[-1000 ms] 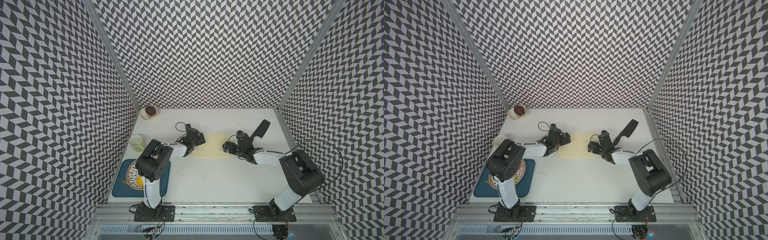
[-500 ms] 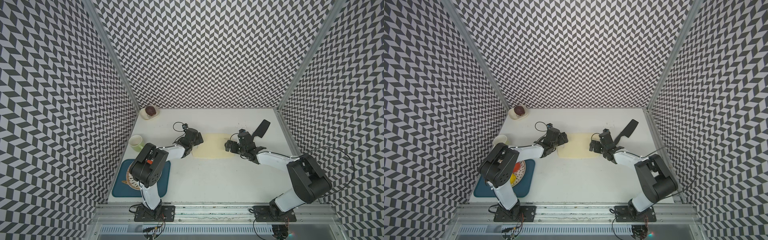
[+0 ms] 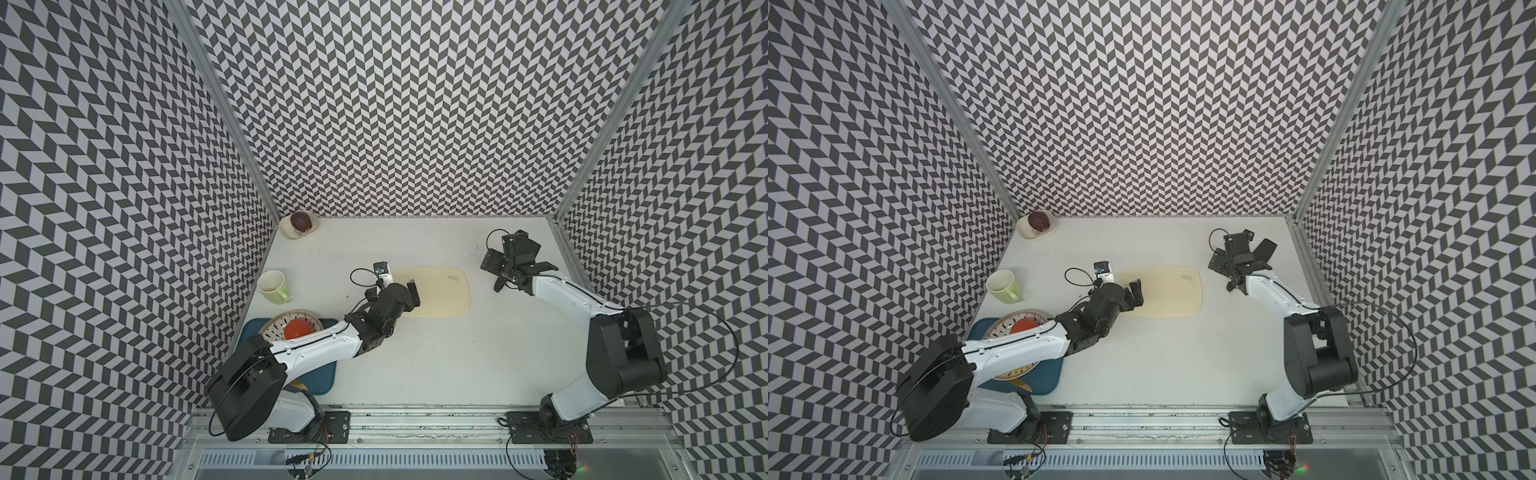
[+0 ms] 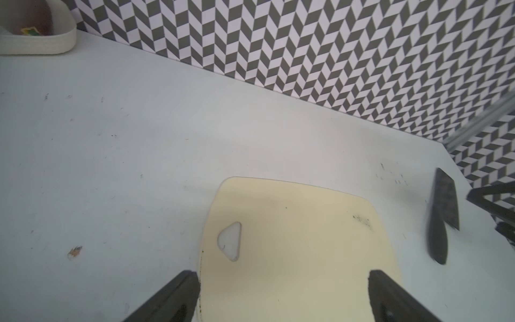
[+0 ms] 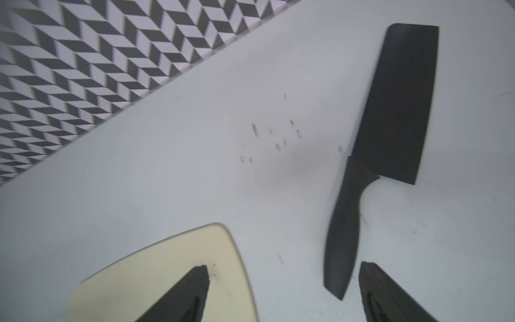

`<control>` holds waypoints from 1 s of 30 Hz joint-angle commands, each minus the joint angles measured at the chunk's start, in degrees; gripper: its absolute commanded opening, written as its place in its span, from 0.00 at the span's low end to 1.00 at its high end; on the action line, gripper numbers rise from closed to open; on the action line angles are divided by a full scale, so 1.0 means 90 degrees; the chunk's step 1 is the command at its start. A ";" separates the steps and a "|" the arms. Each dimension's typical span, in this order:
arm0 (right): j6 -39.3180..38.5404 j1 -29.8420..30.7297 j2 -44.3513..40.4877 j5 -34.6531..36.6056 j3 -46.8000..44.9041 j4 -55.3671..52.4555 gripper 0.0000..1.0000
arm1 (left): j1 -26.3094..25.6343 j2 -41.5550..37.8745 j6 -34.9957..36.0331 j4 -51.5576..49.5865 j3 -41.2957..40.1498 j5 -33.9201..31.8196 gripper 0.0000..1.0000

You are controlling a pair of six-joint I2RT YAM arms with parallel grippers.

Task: Align the knife with the edge of the cutting board
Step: Move the knife to the center of the board.

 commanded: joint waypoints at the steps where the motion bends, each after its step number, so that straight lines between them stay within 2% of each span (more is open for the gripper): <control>1: -0.0111 -0.0239 0.0431 0.0016 0.0494 -0.0576 0.82 | -0.0083 -0.0487 0.0312 0.0314 -0.0304 0.0541 1.00; 4: -0.0220 -0.0392 0.0854 0.0061 0.0966 -0.0969 0.81 | -0.0162 -0.0685 0.0343 0.0399 -0.0324 0.1022 1.00; 7: -0.0297 -0.0516 0.1300 -0.0084 0.1354 -0.1287 0.75 | -0.0227 -0.0743 0.0434 0.0586 -0.0407 0.1346 1.00; 10: -0.0334 -0.0629 0.1629 -0.0272 0.1467 -0.1361 0.72 | -0.0252 -0.0708 0.0614 0.0707 -0.0398 0.1910 1.00; 13: -0.0424 -0.0725 0.1864 -0.0368 0.1532 -0.1376 0.73 | -0.0415 -0.0761 0.0814 0.0643 -0.0324 0.2406 1.00; 17: -0.0464 -0.0817 0.2137 -0.0397 0.1695 -0.1439 0.75 | -0.0553 -0.1012 0.0902 0.0945 -0.0649 0.3095 1.00; 25: -0.0475 -0.0813 0.2586 -0.0363 0.2023 -0.1594 0.75 | -0.0545 -0.1185 0.0898 0.0907 -0.0829 0.3280 1.00; 30: -0.0514 -0.0793 0.2695 -0.0406 0.2087 -0.1594 0.66 | -0.0526 -0.1155 0.0859 0.0865 -0.0855 0.3060 1.00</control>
